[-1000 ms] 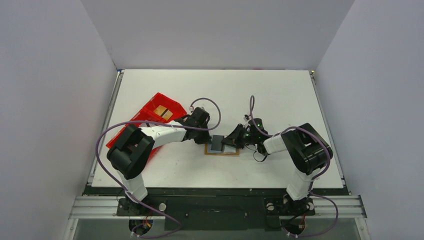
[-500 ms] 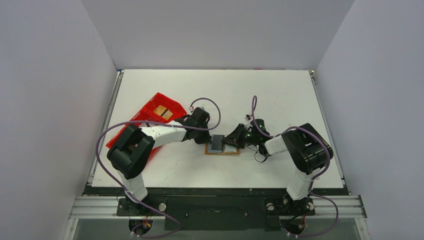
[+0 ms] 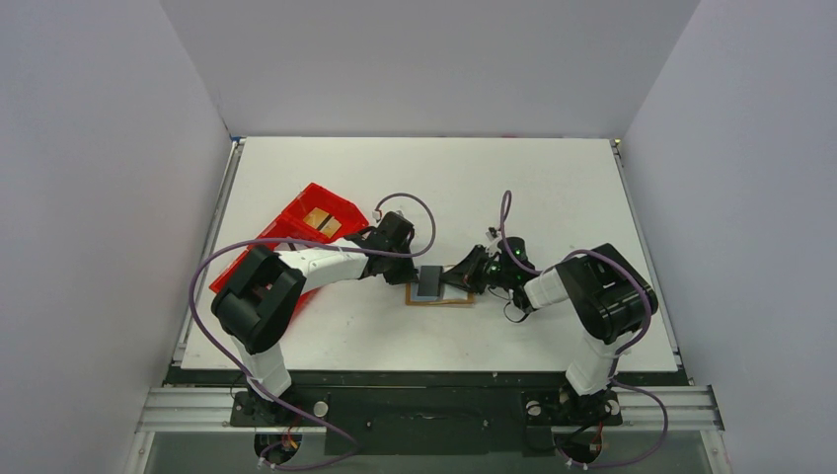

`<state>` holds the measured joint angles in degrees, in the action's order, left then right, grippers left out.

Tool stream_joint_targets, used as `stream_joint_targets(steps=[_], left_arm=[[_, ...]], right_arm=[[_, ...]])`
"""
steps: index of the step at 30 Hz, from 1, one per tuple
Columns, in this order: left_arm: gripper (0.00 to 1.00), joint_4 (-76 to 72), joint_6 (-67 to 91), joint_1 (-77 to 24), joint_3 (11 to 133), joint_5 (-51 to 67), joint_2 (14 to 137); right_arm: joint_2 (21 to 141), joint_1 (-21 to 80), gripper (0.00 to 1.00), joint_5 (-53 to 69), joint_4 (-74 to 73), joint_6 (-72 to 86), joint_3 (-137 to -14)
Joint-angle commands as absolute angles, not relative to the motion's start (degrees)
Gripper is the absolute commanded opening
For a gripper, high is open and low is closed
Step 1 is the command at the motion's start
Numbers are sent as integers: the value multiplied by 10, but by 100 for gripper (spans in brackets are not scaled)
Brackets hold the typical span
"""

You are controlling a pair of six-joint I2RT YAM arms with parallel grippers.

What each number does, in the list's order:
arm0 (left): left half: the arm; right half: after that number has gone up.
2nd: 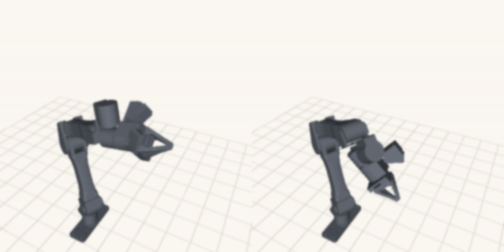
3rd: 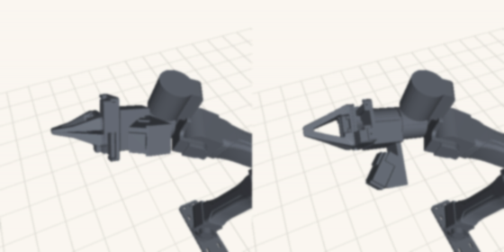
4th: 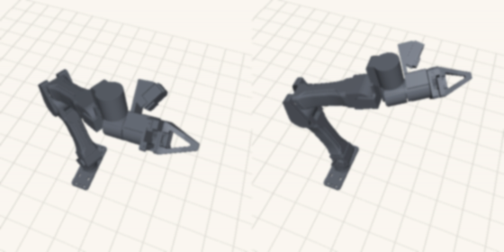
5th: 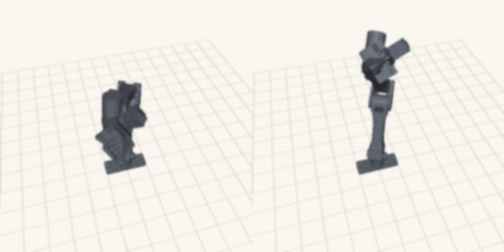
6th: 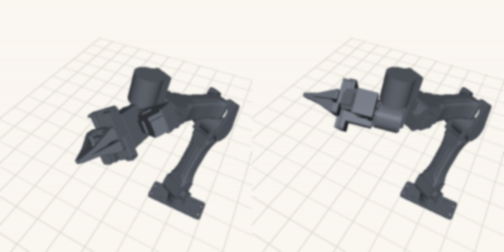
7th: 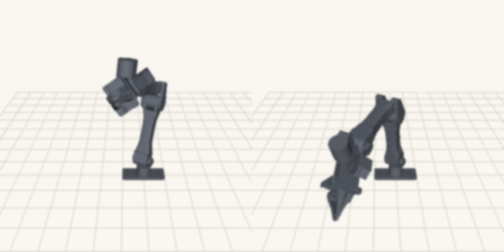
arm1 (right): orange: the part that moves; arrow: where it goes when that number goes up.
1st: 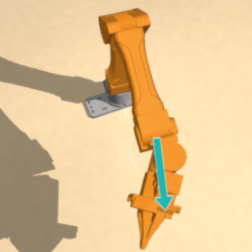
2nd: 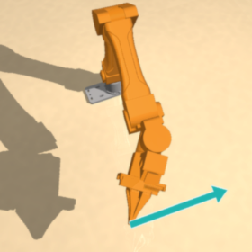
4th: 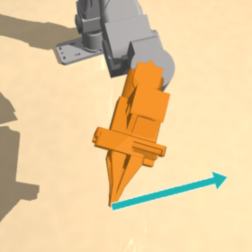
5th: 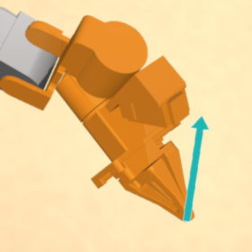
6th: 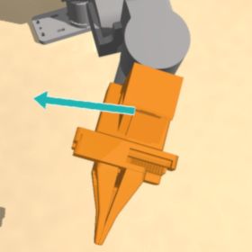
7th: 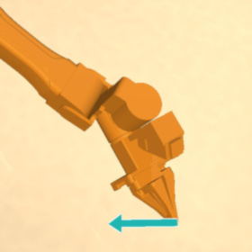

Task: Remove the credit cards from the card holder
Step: Remove the credit card from the card holder.

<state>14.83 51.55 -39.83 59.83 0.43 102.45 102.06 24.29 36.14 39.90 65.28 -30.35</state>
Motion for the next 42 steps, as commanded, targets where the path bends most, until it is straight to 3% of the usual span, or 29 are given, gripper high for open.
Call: stream_joint_targets(steps=[1,10,20,30,34,42], left_arm=[[0,204,505,-405,575,-32,1068],[0,207,505,-405,578,-34,1067],[0,212,505,-404,579,-37,1068],[0,209,504,-404,579,-36,1070],[0,207,503,-406,580,-32,1074],[0,206,501,-407,585,-31,1076]], right_arm=[[1026,241,2,384,467,658,-303],[1023,237,0,383,459,653,-304],[976,213,0,347,297,546,-315],[967,197,0,349,281,530,-306],[979,197,15,365,317,552,-303],[1003,202,19,382,375,591,-298]])
